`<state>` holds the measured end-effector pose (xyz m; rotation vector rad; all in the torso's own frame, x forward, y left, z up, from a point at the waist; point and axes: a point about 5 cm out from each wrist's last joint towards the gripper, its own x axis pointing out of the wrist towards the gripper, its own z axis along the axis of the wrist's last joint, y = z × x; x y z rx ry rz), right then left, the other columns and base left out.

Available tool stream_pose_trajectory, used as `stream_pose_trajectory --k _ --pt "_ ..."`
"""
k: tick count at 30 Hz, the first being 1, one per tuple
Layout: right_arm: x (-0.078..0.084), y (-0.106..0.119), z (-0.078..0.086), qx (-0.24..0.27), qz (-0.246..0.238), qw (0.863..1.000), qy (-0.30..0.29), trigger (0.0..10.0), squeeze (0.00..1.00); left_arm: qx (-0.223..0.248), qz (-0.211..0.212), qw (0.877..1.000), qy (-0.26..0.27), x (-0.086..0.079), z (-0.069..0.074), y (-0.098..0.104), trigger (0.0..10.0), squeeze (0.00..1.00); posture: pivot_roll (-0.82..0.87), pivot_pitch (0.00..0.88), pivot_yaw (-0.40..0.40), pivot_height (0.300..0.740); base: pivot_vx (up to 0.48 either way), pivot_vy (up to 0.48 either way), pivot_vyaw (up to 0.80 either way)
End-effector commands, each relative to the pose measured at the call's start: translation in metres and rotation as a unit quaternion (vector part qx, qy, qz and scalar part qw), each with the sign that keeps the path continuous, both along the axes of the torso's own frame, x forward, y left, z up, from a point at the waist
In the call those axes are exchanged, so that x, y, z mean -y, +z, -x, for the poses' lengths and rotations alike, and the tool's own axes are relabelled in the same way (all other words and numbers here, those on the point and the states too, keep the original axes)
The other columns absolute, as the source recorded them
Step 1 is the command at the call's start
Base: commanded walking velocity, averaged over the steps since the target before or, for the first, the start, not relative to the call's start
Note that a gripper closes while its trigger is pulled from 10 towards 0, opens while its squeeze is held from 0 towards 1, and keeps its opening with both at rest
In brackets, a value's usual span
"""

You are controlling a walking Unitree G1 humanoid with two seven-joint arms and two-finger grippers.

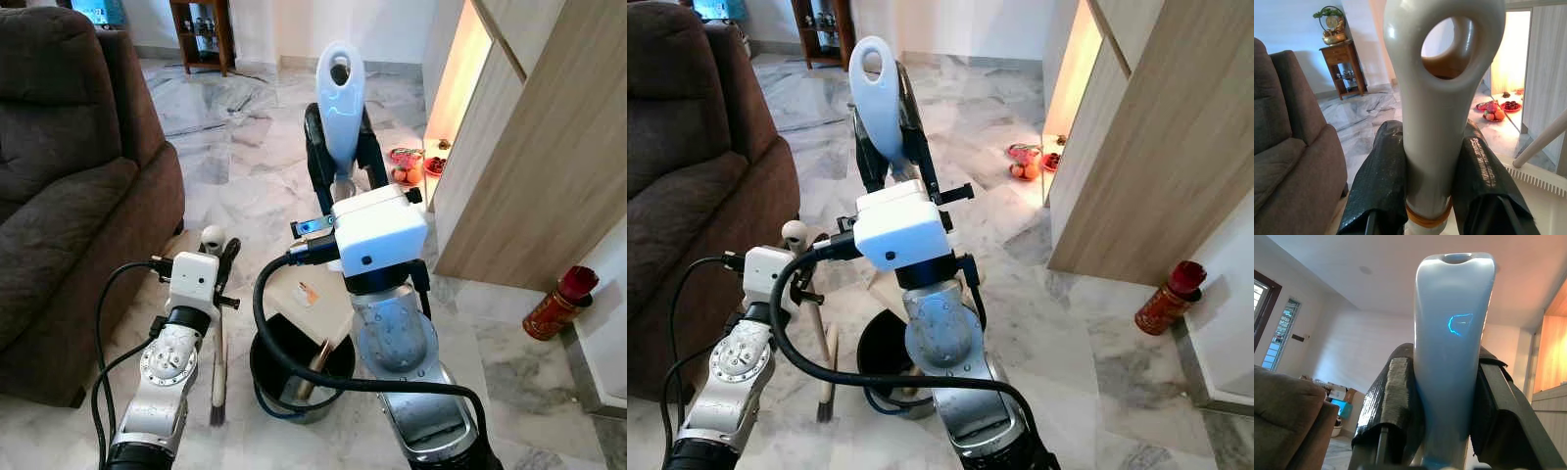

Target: Sweep floor

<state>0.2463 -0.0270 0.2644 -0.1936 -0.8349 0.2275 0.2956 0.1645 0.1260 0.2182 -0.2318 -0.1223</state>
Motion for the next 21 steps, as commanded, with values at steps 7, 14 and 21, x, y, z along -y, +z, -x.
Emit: stream_pose_trajectory --k 7,14,21 --pt "0.012 0.022 0.004 0.068 -0.01 0.997 -0.043 10.0 0.0 0.024 -0.009 1.0 -0.009 0.003 -0.002 0.009 10.0 0.0 0.0 0.055 -0.001 0.74 0.0 0.0 0.0" --pt "0.044 0.023 -0.009 0.077 0.009 0.987 -0.143 10.0 0.0 0.025 -0.008 1.0 -0.009 0.003 -0.002 0.009 10.0 0.0 0.0 0.055 -0.001 0.74 0.0 0.0 0.0" --pt "0.075 0.011 -0.02 0.045 0.013 0.977 -0.208 10.0 0.0 0.022 -0.007 1.0 -0.013 0.005 -0.002 0.008 10.0 0.0 0.0 0.041 0.0 0.74 0.0 0.0 0.0"
